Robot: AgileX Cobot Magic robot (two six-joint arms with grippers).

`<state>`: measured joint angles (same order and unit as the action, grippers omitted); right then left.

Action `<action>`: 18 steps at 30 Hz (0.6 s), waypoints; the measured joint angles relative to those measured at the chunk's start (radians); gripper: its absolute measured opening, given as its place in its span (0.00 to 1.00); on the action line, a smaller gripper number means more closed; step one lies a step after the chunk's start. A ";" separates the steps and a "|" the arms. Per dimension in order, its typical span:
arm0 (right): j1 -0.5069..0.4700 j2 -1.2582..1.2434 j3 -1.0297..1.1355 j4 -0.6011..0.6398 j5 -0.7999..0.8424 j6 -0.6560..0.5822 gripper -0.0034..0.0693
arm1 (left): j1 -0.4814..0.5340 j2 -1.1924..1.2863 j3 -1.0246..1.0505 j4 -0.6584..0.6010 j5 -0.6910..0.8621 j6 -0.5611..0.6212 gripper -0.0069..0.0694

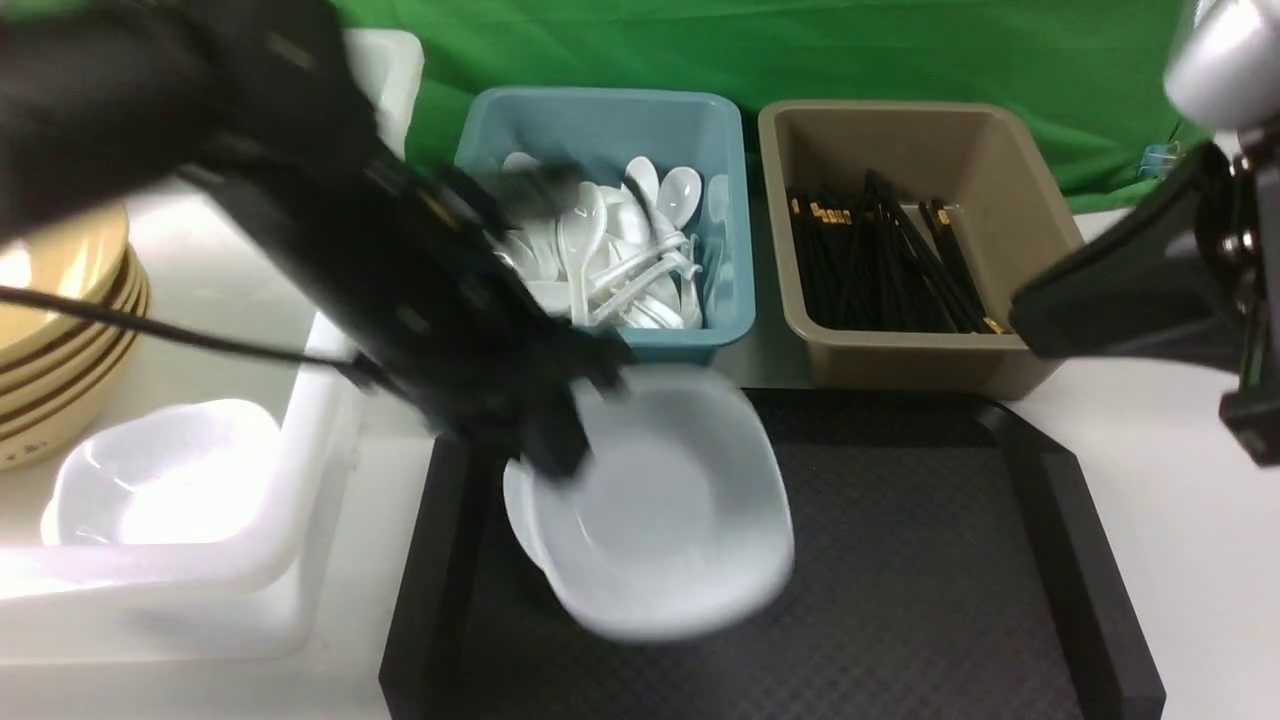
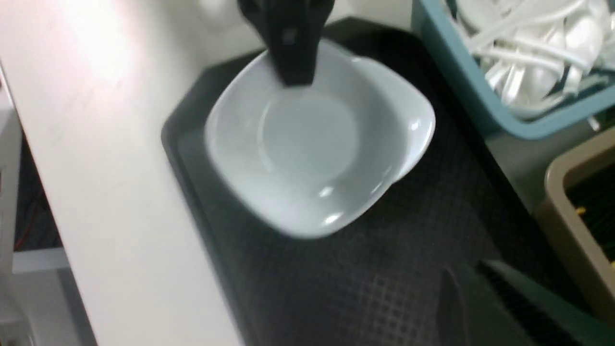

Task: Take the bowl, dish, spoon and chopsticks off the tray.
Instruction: Use the left arm to put the plate into the large storage box on the left

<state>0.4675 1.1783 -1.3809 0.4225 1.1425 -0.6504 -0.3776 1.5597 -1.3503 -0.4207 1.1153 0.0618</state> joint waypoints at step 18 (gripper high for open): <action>0.378 0.501 -0.572 -0.147 -0.039 0.031 0.07 | 0.884 -0.209 0.346 -0.188 -0.143 0.125 0.11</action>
<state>0.8454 1.6796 -1.9526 0.2753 1.1038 -0.6194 0.5064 1.3507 -1.0043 -0.6088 0.9726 0.1866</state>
